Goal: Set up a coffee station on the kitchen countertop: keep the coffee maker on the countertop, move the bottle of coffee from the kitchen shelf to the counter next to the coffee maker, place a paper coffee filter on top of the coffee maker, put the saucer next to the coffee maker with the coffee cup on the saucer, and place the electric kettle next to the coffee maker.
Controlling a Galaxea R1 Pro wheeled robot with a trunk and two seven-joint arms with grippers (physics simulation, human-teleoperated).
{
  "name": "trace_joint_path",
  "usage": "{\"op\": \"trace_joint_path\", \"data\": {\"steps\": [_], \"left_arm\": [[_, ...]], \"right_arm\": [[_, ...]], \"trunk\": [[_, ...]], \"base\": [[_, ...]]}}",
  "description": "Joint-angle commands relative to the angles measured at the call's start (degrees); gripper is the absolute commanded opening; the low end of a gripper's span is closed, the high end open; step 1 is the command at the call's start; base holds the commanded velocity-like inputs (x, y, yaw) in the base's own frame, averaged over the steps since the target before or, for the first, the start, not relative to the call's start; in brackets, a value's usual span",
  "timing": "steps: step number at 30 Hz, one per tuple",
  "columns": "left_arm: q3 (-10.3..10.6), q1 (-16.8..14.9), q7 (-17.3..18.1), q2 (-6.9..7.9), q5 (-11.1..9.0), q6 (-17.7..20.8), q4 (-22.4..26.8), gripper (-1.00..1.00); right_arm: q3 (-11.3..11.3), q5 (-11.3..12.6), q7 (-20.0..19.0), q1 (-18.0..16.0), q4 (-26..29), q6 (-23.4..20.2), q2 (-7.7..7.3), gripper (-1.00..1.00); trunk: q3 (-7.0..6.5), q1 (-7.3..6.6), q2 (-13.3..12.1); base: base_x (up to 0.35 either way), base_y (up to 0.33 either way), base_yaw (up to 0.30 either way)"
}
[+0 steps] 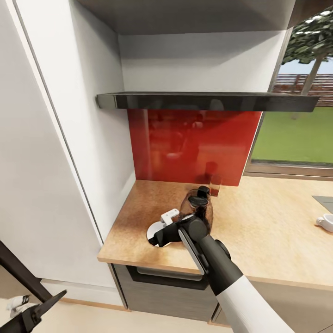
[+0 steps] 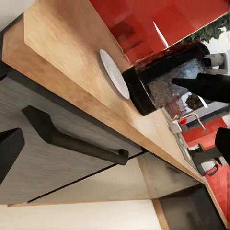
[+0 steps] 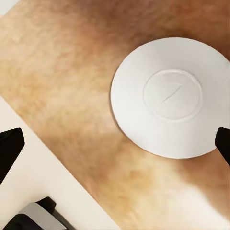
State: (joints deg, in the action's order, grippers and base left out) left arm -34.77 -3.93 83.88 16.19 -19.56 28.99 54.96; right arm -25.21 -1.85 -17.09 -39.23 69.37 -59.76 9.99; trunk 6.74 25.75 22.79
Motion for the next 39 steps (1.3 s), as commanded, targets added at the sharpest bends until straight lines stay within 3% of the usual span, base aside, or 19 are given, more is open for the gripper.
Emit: {"op": "trace_joint_path", "data": {"steps": [1,5,14,15,25,32,39], "left_arm": [[-0.1,0.1,0.5,0.05,-0.4,0.5,-0.2,1.00],[-0.3,0.4,0.8,0.44,-1.5,-0.1,-0.9,1.00],[-0.5,3.3,0.5,0.77,-1.2,-2.8,-3.8,1.00],[-0.4,5.2,0.4,0.77,-1.1,-6.0,-10.4,1.00],[-0.4,5.5,0.3,0.77,0.8,-9.7,-20.2,1.00],[-0.4,5.5,0.3,0.85,1.0,-14.5,-27.4,1.00],[-0.4,6.1,-0.1,1.31,1.0,-15.6,-31.0,1.00]], "right_arm": [[0.0,-0.2,-0.2,-0.1,0.0,-0.2,0.01,1.00],[0.0,-0.3,-0.1,-0.1,-0.2,0.7,0.01,1.00],[0.0,-0.4,0.0,-0.1,-2.9,3.6,0.01,1.00],[0.0,-0.4,0.0,-0.1,-4.4,13.9,0.01,1.00],[0.1,-0.6,0.1,-0.1,-4.9,14.3,0.01,1.00],[0.2,-0.6,0.3,-0.1,-7.1,14.3,0.01,1.00],[0.2,-0.6,0.3,-0.1,-9.2,14.3,0.01,1.00]], "trunk": [[0.13,0.04,0.1],[0.13,0.04,0.1],[0.13,0.04,0.1],[0.13,0.04,0.1],[0.13,0.04,0.1],[0.13,0.04,0.1],[0.13,0.04,0.1]], "base": [[0.000,0.000,0.000],[0.024,0.000,0.000],[0.201,0.048,0.000],[0.041,0.013,0.000],[0.104,0.003,0.000],[0.082,0.000,0.000],[0.004,0.000,0.000]]}}
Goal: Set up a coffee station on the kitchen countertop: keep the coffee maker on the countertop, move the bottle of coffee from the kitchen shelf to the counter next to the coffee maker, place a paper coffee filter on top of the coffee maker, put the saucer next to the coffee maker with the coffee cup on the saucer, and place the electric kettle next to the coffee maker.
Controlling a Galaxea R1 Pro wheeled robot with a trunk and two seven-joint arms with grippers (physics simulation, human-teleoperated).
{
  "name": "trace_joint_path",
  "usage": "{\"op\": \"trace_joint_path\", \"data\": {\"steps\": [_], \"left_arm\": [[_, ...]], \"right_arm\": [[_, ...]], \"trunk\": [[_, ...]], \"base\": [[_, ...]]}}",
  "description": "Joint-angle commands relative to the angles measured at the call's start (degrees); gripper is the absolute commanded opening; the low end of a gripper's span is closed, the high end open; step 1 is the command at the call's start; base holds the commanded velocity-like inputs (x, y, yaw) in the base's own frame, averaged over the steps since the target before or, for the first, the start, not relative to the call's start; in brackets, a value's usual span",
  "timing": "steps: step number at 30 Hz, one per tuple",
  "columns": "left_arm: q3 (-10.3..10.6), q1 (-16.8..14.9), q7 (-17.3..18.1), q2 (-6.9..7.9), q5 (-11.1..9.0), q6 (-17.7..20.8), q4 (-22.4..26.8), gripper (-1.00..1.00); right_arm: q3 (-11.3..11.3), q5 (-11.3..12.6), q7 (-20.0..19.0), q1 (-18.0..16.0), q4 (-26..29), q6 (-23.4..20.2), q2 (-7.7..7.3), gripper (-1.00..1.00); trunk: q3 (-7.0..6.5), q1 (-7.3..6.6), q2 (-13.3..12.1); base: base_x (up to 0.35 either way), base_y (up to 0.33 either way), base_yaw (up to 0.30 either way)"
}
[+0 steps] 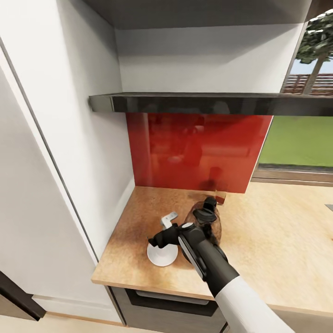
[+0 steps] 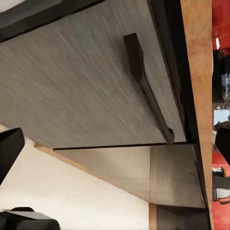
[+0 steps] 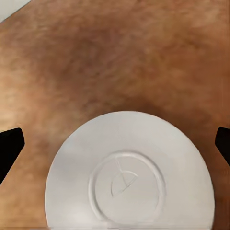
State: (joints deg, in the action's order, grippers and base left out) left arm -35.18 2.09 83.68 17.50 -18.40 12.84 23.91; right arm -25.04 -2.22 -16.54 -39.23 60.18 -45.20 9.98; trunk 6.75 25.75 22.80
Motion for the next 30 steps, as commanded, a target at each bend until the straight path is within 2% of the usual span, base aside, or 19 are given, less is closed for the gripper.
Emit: {"op": "trace_joint_path", "data": {"steps": [1,13,21,30], "left_arm": [[0.0,0.1,0.1,0.03,-0.1,0.6,0.0,1.00],[0.0,0.2,0.1,0.08,-0.1,0.6,-0.3,1.00],[0.0,0.2,0.2,0.00,-0.1,0.6,-0.4,1.00],[0.0,0.3,0.2,0.01,-0.1,0.7,-0.4,1.00]], "right_arm": [[0.0,-0.2,-0.2,-0.1,-0.3,-0.2,0.01,1.00],[-0.1,-0.3,-0.2,-0.1,-4.1,-0.2,0.01,1.00],[-0.1,-0.2,-0.2,-0.1,-7.0,1.9,0.01,1.00],[-0.2,-0.2,-0.2,-0.1,-9.6,2.3,0.01,1.00]], "trunk": [[0.11,0.04,0.1],[0.11,0.04,0.1],[0.11,0.04,0.1],[0.11,0.04,0.1]], "base": [[0.000,0.000,0.000],[0.000,0.000,0.000],[0.000,0.000,0.000],[0.000,0.000,0.000]]}}
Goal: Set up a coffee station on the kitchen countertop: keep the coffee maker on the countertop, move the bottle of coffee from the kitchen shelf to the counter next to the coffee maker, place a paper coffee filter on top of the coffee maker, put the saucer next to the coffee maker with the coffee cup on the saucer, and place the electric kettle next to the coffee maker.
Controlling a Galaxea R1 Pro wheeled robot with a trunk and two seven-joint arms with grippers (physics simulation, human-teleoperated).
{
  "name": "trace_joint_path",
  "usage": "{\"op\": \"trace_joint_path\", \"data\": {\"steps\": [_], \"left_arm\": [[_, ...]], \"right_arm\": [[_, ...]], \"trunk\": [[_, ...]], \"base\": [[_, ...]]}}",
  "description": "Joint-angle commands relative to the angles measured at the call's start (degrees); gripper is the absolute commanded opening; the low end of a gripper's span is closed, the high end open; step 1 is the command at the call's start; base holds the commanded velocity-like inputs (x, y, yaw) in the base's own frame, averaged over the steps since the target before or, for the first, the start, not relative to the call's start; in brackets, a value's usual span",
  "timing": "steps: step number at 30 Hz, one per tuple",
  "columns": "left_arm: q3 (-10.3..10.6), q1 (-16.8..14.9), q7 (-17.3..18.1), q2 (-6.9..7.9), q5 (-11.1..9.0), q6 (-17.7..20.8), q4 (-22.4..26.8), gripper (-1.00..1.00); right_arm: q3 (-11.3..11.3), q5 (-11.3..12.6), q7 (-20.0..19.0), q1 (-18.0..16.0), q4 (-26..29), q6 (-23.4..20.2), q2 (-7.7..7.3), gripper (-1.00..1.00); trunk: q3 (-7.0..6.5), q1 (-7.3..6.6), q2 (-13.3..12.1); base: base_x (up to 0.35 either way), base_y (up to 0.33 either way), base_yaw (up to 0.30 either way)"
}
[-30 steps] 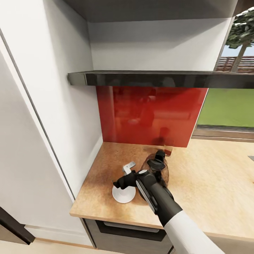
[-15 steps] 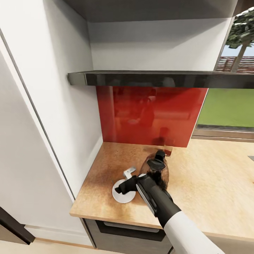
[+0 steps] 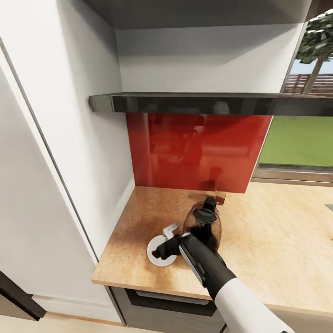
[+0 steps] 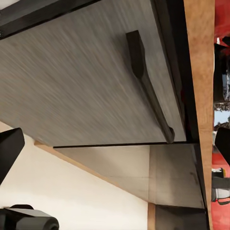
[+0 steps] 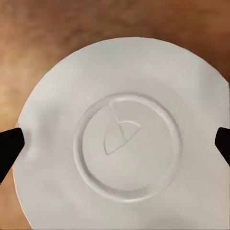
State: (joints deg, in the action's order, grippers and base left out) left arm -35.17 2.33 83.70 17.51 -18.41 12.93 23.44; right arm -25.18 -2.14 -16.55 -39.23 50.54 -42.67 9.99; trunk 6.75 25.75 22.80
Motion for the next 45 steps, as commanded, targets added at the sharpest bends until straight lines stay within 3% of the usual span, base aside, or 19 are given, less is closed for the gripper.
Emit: {"op": "trace_joint_path", "data": {"steps": [1,10,15,19,32,45], "left_arm": [[0.0,0.0,0.2,0.01,-0.1,0.6,0.1,1.00],[0.0,0.0,0.2,0.07,-0.1,0.5,-1.1,1.00],[0.0,0.0,0.1,0.07,-0.1,0.6,-1.3,1.00],[0.0,0.0,0.1,0.07,-0.1,0.6,-1.3,1.00],[0.0,0.0,0.1,0.07,-0.1,0.6,-1.3,1.00],[0.0,0.0,0.1,0.07,-0.2,0.8,-1.3,1.00]], "right_arm": [[0.0,-0.2,-0.2,-0.1,-0.2,0.0,0.01,1.00],[0.0,-0.2,-0.2,-0.1,-2.6,4.2,0.01,1.00],[0.1,-0.2,-0.2,-0.1,-5.6,10.9,0.01,1.00],[0.1,-0.2,-0.2,-0.1,-9.2,13.2,0.01,1.00],[0.0,-0.1,-0.2,-0.1,-12.0,15.6,0.01,1.00],[0.0,0.0,-0.2,-0.1,-12.1,15.6,0.01,1.00]], "trunk": [[0.11,0.04,0.1],[0.11,0.04,0.1],[0.11,0.04,0.1],[0.11,0.04,0.1],[0.11,0.04,0.1],[0.11,0.04,0.1]], "base": [[0.000,0.000,0.000],[0.000,0.000,0.000],[0.000,0.000,0.000],[0.000,0.000,0.000],[-0.012,0.006,0.000],[-0.279,0.148,0.000]]}}
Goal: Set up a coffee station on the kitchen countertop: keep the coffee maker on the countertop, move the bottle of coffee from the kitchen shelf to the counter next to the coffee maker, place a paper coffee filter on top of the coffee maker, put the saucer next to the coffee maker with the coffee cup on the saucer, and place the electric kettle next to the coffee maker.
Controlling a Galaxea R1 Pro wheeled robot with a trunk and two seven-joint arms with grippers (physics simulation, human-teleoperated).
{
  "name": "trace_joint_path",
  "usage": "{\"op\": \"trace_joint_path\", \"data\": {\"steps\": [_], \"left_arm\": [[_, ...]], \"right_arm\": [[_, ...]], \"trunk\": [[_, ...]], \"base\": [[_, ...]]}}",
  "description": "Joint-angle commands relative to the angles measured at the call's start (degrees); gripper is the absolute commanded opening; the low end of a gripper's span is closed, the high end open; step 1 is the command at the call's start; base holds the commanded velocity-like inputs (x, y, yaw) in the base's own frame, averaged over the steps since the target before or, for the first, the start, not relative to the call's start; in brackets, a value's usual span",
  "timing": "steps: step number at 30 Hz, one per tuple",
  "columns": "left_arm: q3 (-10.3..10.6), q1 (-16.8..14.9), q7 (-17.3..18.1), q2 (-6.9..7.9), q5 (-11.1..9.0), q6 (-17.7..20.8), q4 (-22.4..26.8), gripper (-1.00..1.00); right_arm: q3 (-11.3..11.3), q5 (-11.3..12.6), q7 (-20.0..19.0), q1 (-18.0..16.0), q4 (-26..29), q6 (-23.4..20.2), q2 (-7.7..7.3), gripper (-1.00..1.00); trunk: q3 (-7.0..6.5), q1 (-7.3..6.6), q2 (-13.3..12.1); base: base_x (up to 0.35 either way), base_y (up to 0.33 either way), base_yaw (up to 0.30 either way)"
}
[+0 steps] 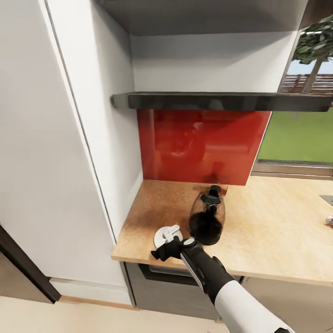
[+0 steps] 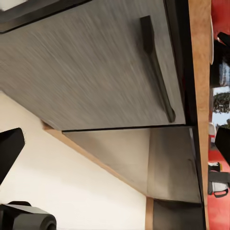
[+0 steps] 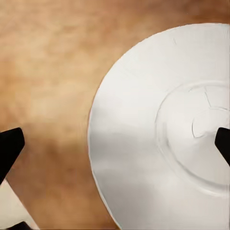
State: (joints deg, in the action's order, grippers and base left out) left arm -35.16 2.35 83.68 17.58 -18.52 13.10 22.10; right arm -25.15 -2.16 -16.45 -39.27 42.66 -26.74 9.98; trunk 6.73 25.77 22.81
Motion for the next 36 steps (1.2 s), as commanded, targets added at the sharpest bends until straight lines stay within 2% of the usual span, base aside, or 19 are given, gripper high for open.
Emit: {"op": "trace_joint_path", "data": {"steps": [1,26,36], "left_arm": [[0.0,0.0,0.1,-0.01,-0.1,0.6,0.1,1.00],[0.0,0.0,0.1,-0.01,-0.1,0.8,0.1,1.00],[0.0,0.0,0.1,-0.11,-0.1,0.6,0.1,1.00]], "right_arm": [[-0.1,0.1,-0.3,0.0,-4.3,-0.3,0.02,1.00],[-0.1,0.1,-0.3,0.0,-3.7,-0.3,0.02,1.00],[0.1,-0.1,-0.3,0.0,2.2,0.0,0.02,1.00]], "trunk": [[0.13,0.01,0.1],[0.13,0.01,0.1],[0.13,0.01,0.1]], "base": [[-0.296,0.150,0.000],[-0.031,0.019,0.000],[-0.009,0.010,0.000]]}}
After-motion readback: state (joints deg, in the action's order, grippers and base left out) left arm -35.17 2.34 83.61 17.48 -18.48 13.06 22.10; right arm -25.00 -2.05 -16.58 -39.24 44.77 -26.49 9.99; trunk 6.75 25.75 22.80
